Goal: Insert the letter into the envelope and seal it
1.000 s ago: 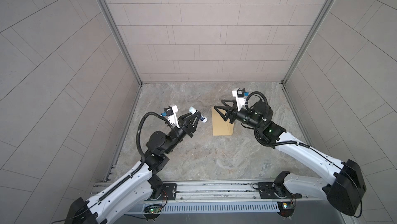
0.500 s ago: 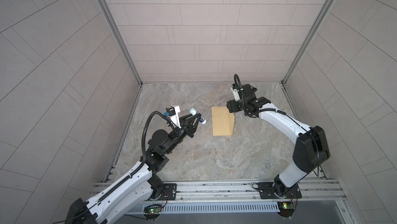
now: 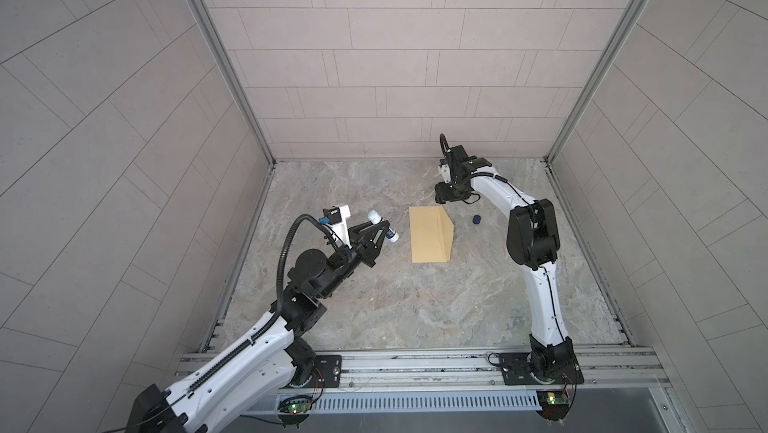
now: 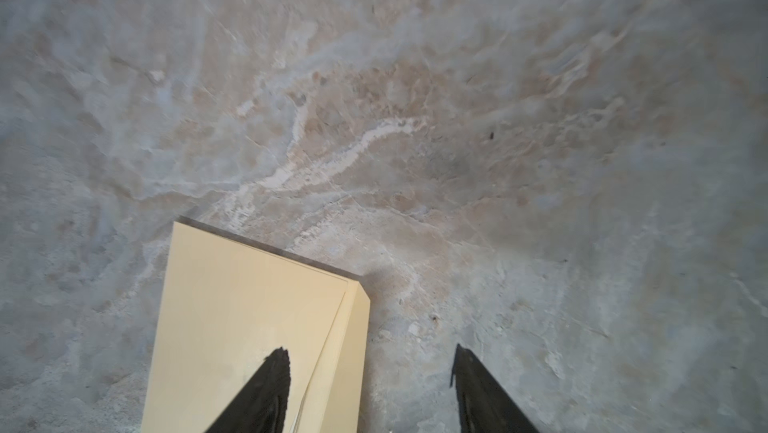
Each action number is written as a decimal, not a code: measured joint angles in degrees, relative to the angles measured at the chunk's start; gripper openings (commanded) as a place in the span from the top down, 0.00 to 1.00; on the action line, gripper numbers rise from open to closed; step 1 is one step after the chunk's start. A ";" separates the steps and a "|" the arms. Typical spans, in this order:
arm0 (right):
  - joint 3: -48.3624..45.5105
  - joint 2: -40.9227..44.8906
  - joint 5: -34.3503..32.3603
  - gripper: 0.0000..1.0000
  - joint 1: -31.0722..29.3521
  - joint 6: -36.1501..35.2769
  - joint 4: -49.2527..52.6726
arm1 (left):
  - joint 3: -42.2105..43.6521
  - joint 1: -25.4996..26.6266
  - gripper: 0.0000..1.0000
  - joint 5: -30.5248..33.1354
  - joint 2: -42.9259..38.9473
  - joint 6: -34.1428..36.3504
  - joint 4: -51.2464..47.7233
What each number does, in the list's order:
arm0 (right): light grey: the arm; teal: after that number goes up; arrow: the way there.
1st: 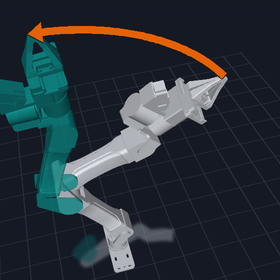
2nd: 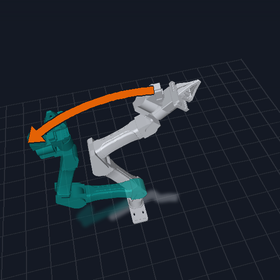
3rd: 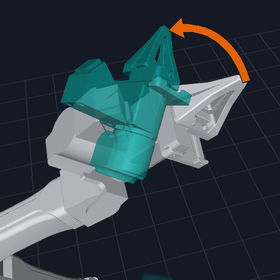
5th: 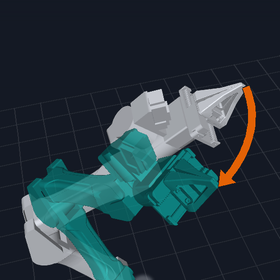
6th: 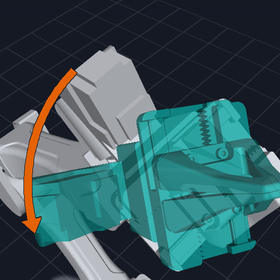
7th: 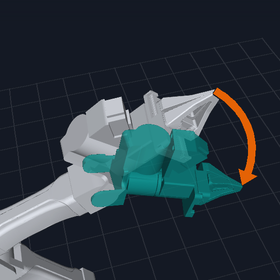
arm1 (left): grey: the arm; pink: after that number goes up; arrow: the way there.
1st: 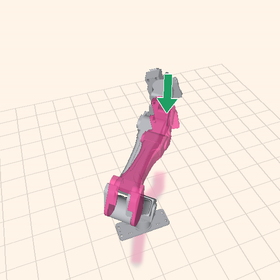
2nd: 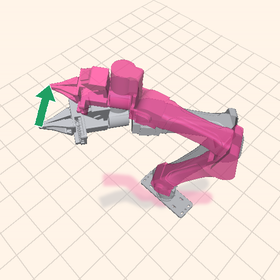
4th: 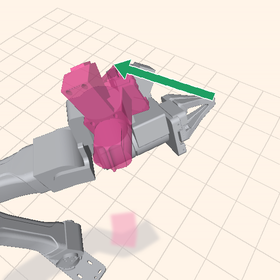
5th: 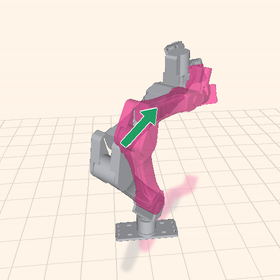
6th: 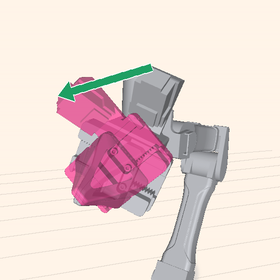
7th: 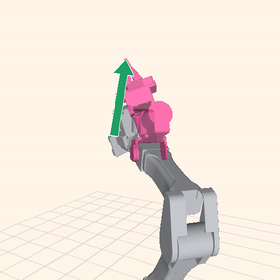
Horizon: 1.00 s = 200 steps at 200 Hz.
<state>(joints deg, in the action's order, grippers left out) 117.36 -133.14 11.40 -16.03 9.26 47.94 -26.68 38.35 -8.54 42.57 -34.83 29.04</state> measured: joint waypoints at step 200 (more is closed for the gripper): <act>-68.30 39.45 8.94 1.00 3.15 50.38 -59.52 | 0.00 0.02 1.00 1.31 -0.42 0.39 -0.68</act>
<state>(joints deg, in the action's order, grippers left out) 49.06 -93.69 20.34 -12.88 59.64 -11.57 -26.68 38.37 -7.22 42.15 -34.44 28.36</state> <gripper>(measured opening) 0.047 0.256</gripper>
